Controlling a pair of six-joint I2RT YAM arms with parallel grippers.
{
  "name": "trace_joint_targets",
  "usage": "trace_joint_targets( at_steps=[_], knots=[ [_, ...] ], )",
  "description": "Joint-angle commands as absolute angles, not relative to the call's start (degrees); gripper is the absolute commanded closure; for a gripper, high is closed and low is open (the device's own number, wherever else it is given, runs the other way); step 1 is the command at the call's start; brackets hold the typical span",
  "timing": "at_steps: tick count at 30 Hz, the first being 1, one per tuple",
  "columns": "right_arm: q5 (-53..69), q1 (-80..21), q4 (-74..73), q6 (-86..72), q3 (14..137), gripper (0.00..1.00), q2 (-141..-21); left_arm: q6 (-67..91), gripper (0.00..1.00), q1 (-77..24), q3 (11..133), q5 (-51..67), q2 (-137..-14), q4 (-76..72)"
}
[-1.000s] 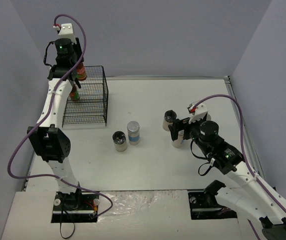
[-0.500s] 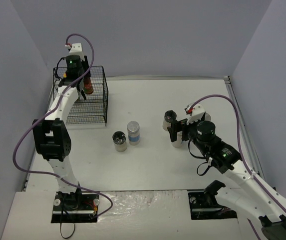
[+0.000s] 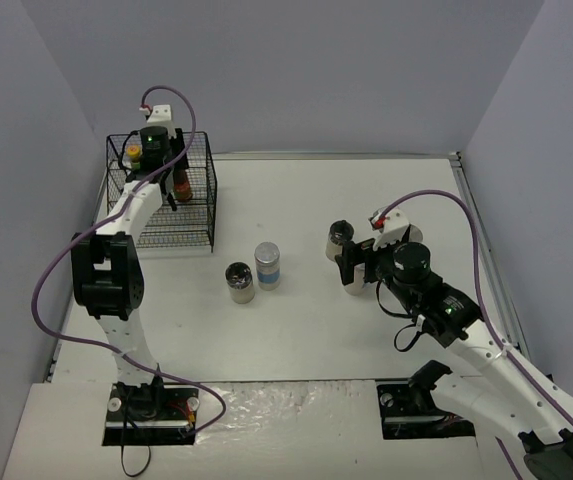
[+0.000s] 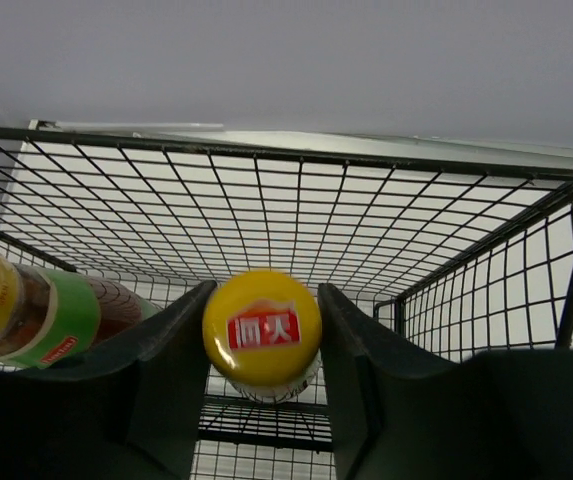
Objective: Organize the condiment bottles
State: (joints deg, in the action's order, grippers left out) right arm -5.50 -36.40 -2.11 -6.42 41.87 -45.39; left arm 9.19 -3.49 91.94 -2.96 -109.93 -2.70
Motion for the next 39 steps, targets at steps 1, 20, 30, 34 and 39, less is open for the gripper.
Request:
trace_joint_targets(
  at_steps=[1,20,30,34,39],
  knots=[
    [-4.92,-36.47,1.23,-6.42,42.01,0.00,-45.27,9.93,0.54,-3.69,94.13,-3.34,-106.87,-12.66],
    [-4.01,-36.39,1.21,-6.66,43.50,0.00,-41.44,14.08,0.03,-12.35,93.21,2.94,-82.30,20.14],
    [-2.96,-36.47,1.15,-7.62,43.87,0.00,-38.07,16.62,0.03,-32.80,75.64,-1.74,-72.85,22.95],
    [-3.70,-36.44,1.09,-7.69,43.59,0.00,-37.04,16.09,0.03,-37.42,72.90,-3.68,-75.26,21.70],
    [-4.13,-36.41,0.68,-7.58,43.46,0.00,-36.89,16.11,0.03,-40.13,73.32,-4.16,-80.78,20.97]
  ],
)
